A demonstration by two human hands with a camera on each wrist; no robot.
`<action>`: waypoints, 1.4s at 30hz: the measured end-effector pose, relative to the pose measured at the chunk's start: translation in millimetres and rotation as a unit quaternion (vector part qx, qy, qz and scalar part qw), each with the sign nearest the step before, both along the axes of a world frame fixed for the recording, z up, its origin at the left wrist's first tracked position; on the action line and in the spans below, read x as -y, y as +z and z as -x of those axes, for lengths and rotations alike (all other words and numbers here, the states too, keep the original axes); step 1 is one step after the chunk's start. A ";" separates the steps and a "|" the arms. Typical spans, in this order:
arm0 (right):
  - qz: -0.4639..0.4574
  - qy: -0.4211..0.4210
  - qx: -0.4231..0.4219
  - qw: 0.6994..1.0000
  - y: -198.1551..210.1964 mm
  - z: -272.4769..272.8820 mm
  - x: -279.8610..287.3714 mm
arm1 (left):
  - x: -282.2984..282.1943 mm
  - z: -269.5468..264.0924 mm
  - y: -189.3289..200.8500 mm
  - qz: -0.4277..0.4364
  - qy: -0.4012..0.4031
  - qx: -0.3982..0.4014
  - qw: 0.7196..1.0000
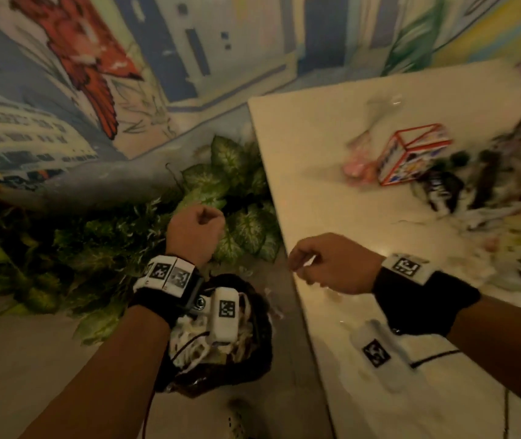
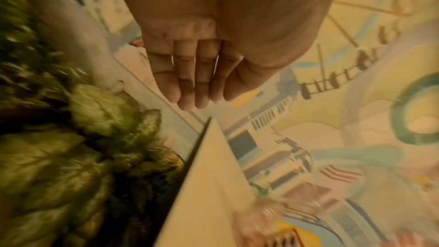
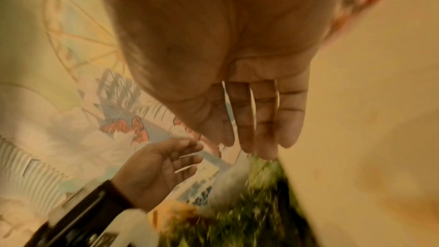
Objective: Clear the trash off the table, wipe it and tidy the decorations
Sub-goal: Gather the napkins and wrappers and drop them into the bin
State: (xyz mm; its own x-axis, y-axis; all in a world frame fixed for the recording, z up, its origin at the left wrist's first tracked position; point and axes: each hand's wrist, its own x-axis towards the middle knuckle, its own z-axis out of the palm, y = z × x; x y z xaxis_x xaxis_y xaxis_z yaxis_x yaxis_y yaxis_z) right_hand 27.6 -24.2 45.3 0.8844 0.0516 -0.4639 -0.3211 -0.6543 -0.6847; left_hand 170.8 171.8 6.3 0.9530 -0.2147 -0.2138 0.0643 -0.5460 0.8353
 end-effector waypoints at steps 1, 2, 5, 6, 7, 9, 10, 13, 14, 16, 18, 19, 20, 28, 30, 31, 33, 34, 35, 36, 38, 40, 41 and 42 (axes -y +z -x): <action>0.003 -0.020 0.008 1.000 11.4 12.2 27.0 | 22.8 8.9 12.1 0.009 -0.023 0.012 1.000; 0.012 -0.042 0.016 0.999 20.8 25.2 54.7 | 45.9 19.3 22.4 0.017 -0.043 0.021 0.999; 0.049 -0.113 0.040 0.992 38.5 70.4 136.4 | 111.1 55.8 40.1 0.023 -0.101 0.018 0.995; 0.062 -0.129 0.043 0.989 42.1 85.8 160.2 | 129.6 68.7 42.8 0.016 -0.126 0.008 0.992; 0.079 -0.137 0.045 0.986 44.8 100.7 181.4 | 146.5 80.3 43.2 0.006 -0.150 0.001 0.989; 0.116 -0.136 0.034 0.983 45.7 126.8 216.3 | 173.1 103.3 40.1 -0.021 -0.193 -0.010 0.981; 0.136 -0.132 0.027 0.982 45.7 138.0 229.6 | 184.2 113.9 37.5 -0.036 -0.209 -0.012 0.977; 0.186 -0.116 0.009 0.976 43.1 164.6 255.6 | 209.1 142.7 26.3 -0.101 -0.247 -0.020 0.964; 0.196 -0.111 0.000 0.974 41.2 170.5 261.0 | 215.1 150.8 21.8 -0.128 -0.262 -0.022 0.956; 0.211 -0.108 -0.016 0.971 35.1 177.7 268.1 | 225.3 165.2 14.1 -0.194 -0.295 -0.024 0.935; 0.216 -0.110 -0.025 0.970 24.6 180.9 271.5 | 233.0 176.7 3.1 -0.267 -0.341 -0.018 0.901; 0.221 -0.109 -0.027 0.969 18.6 182.0 272.1 | 236.4 181.8 -3.5 -0.301 -0.364 -0.016 0.881; 0.227 -0.106 -0.031 0.968 12.2 183.0 272.3 | 238.8 186.1 -10.4 -0.331 -0.383 -0.016 0.862; 0.303 -0.136 -0.013 0.943 3.5 200.3 287.0 | 260.1 213.8 -32.2 -0.318 -0.354 0.001 0.879; 0.329 -0.146 -0.026 0.933 5.4 207.7 291.8 | 269.3 222.0 -33.1 -0.289 -0.353 -0.019 0.890; 0.338 -0.145 -0.041 0.929 5.2 211.4 294.0 | 274.2 227.1 -32.9 -0.280 -0.359 -0.026 0.890; 0.342 -0.145 -0.071 0.926 0.5 219.2 300.3 | 284.6 239.9 -34.0 -0.281 -0.381 -0.023 0.880; 0.335 -0.152 -0.086 0.926 -2.5 222.5 303.3 | 290.3 247.2 -34.1 -0.286 -0.393 -0.015 0.874; 0.328 -0.159 -0.097 0.926 -6.6 224.6 306.8 | 296.6 254.3 -34.9 -0.288 -0.401 -0.007 0.870; 0.324 -0.165 -0.107 0.925 -9.7 225.4 310.2 | 303.1 261.6 -37.2 -0.288 -0.402 -0.004 0.869; 0.316 -0.175 -0.122 0.924 -14.2 222.6 316.6 | 317.3 273.6 -42.4 -0.292 -0.394 -0.006 0.871; 0.304 -0.174 -0.126 0.928 -18.5 216.7 322.9 | 331.9 281.5 -45.9 -0.309 -0.383 -0.008 0.871; 0.300 -0.161 -0.131 0.931 -20.2 214.9 325.1 | 339.6 285.5 -46.7 -0.318 -0.379 -0.019 0.869; 0.297 -0.145 -0.140 0.933 -22.8 213.7 327.5 | 347.3 288.7 -47.4 -0.322 -0.374 -0.033 0.869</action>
State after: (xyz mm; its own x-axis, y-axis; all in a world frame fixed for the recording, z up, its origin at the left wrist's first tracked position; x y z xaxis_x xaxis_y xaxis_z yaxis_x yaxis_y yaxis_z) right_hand -186.1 -351.7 22.5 0.6613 -0.5112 -0.5489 -0.6560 -0.7491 -0.0927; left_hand -117.9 -175.5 -41.1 0.5797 -0.5844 -0.5679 -0.4737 -0.8087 0.3487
